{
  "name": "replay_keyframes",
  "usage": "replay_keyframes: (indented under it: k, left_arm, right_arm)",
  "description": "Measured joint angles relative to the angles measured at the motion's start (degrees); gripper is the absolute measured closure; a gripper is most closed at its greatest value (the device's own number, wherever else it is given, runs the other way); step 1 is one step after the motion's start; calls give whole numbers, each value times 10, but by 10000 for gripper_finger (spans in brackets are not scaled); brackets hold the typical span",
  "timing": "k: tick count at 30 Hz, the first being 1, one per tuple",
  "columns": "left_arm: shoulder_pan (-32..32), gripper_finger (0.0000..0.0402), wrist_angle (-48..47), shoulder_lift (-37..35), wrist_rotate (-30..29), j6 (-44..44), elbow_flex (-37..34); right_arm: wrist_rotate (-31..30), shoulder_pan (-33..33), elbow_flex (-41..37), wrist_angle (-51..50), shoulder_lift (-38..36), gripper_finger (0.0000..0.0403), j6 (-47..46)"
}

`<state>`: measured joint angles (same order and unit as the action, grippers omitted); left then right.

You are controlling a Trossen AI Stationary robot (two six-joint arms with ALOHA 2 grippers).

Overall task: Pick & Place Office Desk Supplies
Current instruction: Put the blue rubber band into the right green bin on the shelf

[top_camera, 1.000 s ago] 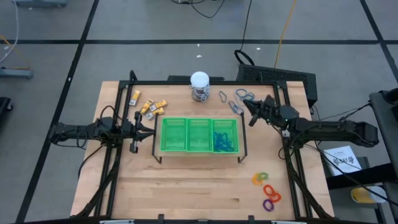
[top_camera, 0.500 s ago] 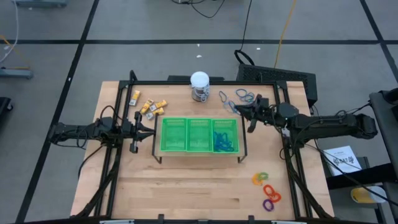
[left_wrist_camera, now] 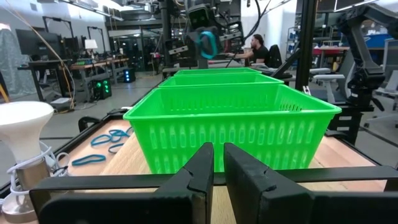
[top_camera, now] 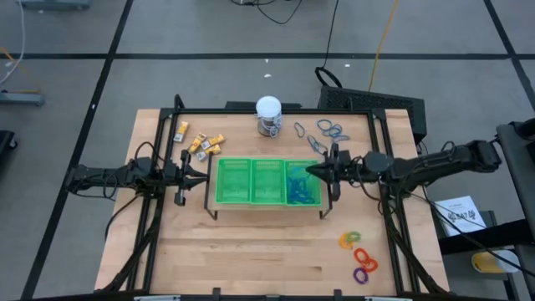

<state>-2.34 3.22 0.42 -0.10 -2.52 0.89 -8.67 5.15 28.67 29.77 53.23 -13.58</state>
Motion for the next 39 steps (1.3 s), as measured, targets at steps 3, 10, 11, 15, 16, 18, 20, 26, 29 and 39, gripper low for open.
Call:
replay_keyframes:
  k: [3, 10, 11, 15, 16, 18, 20, 26, 29, 39]
  left_arm:
    - [0, 357, 0, 0, 0, 0, 0]
    - [0, 357, 0, 0, 0, 0, 0]
    - [0, 357, 0, 0, 0, 0, 0]
    - [0, 357, 0, 0, 0, 0, 0]
    - [0, 357, 0, 0, 0, 0, 0]
    - [0, 357, 0, 0, 0, 0, 0]
    - [0, 357, 0, 0, 0, 0, 0]
    - [0, 357, 0, 0, 0, 0, 0]
    - [0, 357, 0, 0, 0, 0, 0]
    - [0, 357, 0, 0, 0, 0, 0]
  right_arm:
    - [0, 21, 0, -6, 0, 403, 20]
    - [0, 48, 0, -22, -1, 403, 48]
    - [0, 48, 0, -23, 0, 403, 49]
    - [-1, 47, 0, -22, -1, 399, 49]
    - [-1, 47, 0, -22, -1, 397, 49]
    - [-1, 47, 0, -22, -1, 393, 49]
    - [-1, 47, 0, -23, -1, 391, 49]
    - [-2, 47, 0, -24, -1, 392, 53]
    - [-2, 47, 0, -24, -1, 390, 53]
    - [-2, 47, 0, -24, -1, 362, 53]
